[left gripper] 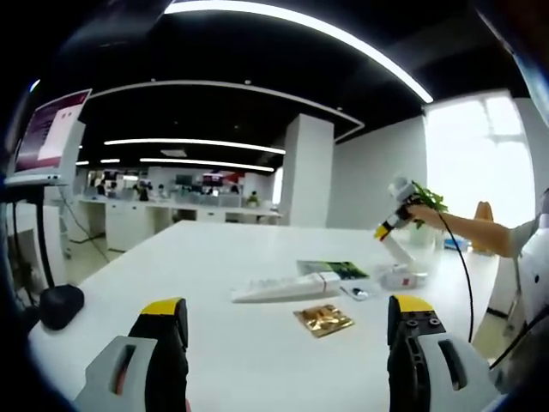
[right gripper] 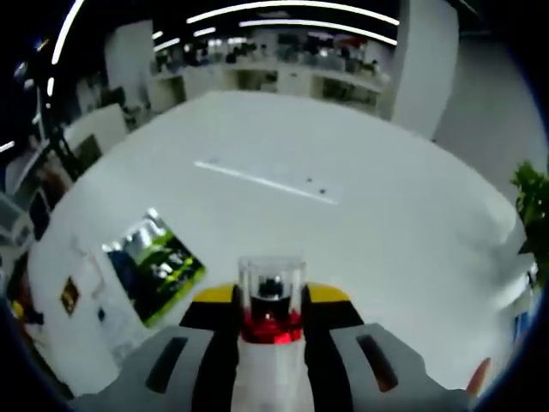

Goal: Arrange the skincare products in the storage area until every visible bottle or jar stands upright without overlapping.

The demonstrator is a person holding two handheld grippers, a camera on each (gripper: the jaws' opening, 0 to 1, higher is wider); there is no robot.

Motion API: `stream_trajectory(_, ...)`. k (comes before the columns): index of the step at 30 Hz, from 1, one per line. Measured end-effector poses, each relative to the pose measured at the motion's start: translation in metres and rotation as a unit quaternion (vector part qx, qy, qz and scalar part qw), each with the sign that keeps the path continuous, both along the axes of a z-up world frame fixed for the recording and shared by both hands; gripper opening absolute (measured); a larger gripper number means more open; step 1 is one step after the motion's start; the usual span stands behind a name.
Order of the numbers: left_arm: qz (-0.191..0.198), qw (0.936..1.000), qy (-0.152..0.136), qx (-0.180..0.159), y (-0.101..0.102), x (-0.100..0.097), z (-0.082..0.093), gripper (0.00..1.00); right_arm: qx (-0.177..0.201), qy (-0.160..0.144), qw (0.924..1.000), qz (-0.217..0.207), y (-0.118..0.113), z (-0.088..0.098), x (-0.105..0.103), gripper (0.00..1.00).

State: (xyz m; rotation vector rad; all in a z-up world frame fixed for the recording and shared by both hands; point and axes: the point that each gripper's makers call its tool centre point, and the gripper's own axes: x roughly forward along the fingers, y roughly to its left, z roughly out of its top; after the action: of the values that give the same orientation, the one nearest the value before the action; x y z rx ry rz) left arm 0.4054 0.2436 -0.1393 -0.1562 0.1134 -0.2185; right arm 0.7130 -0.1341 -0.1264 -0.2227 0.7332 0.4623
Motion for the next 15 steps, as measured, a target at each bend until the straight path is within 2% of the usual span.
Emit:
stream_trajectory(5,-0.001,1.0,-0.003,0.001,-0.001,-0.001,0.002,0.99,0.037,-0.045,0.9983,-0.002,0.007,0.02,0.005,0.26)
stream_trajectory(8,-0.002,1.0,-0.003,0.002,-0.001,-0.001,0.001,0.99,0.059,-0.085,0.9946,-0.006,0.012,0.029,0.008,0.26)
stream_trajectory(15,-0.003,1.0,0.0,0.004,-0.001,-0.004,0.001,0.99,0.086,-0.125,0.9884,-0.011,0.023,0.039,0.004,0.26)
